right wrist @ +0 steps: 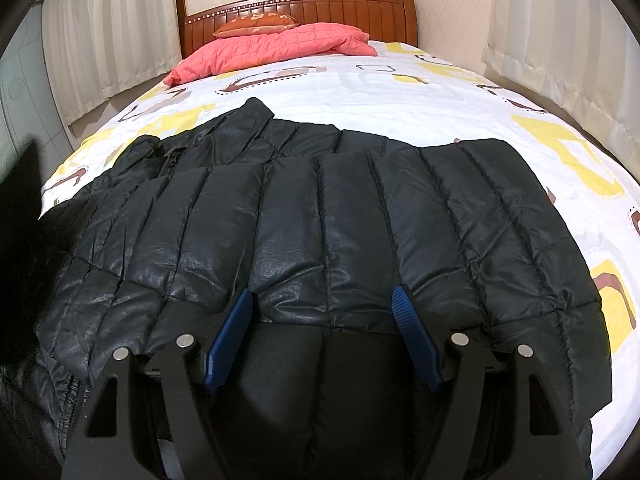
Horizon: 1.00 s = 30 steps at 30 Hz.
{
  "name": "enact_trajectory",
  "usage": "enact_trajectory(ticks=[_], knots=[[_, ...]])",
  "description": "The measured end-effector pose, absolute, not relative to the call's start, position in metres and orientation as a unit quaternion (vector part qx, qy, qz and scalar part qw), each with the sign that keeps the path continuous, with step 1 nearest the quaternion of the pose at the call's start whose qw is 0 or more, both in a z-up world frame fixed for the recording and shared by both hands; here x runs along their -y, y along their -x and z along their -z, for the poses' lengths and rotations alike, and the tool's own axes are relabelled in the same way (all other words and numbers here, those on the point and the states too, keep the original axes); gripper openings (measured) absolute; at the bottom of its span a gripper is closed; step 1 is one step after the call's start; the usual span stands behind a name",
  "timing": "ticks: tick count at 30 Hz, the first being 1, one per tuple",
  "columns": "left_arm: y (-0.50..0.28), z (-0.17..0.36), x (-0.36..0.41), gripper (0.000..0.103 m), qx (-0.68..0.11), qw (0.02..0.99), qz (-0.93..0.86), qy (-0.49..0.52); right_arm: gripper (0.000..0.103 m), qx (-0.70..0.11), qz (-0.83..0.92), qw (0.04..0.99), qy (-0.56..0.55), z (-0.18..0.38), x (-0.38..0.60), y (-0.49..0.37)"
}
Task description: Fold large clothes
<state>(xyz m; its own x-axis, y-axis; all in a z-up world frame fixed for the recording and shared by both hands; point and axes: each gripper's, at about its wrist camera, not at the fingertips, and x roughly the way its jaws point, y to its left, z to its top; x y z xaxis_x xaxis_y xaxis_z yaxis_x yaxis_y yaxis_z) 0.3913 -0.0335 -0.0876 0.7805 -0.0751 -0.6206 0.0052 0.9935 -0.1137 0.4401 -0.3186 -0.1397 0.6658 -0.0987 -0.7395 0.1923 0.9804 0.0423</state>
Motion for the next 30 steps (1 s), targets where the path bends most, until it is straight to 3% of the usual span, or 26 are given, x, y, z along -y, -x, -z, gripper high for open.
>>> enact_trajectory(ticks=[7,8,14,18,30], knots=[[-0.408,0.106,0.058,0.012,-0.368,0.929,0.026,0.029,0.072,-0.401,0.081,0.911,-0.059,0.139,0.319,-0.438],[-0.409,0.106,0.059,0.016,-0.369,0.928,0.029,0.032,0.072,-0.402,0.081,0.910,-0.058,0.139,0.319,-0.437],[-0.390,0.090,0.042,0.060,-0.369,0.927,0.023,0.057,0.072,-0.394,0.084,0.914,-0.055,0.122,0.309,-0.436],[-0.372,0.076,0.021,0.071,-0.354,0.931,0.023,0.081,0.072,-0.381,0.055,0.921,-0.065,0.103,0.283,-0.432],[-0.349,0.074,-0.055,0.076,-0.341,0.936,-0.054,0.064,0.071,-0.412,-0.030,0.909,-0.058,0.110,0.179,-0.460]])
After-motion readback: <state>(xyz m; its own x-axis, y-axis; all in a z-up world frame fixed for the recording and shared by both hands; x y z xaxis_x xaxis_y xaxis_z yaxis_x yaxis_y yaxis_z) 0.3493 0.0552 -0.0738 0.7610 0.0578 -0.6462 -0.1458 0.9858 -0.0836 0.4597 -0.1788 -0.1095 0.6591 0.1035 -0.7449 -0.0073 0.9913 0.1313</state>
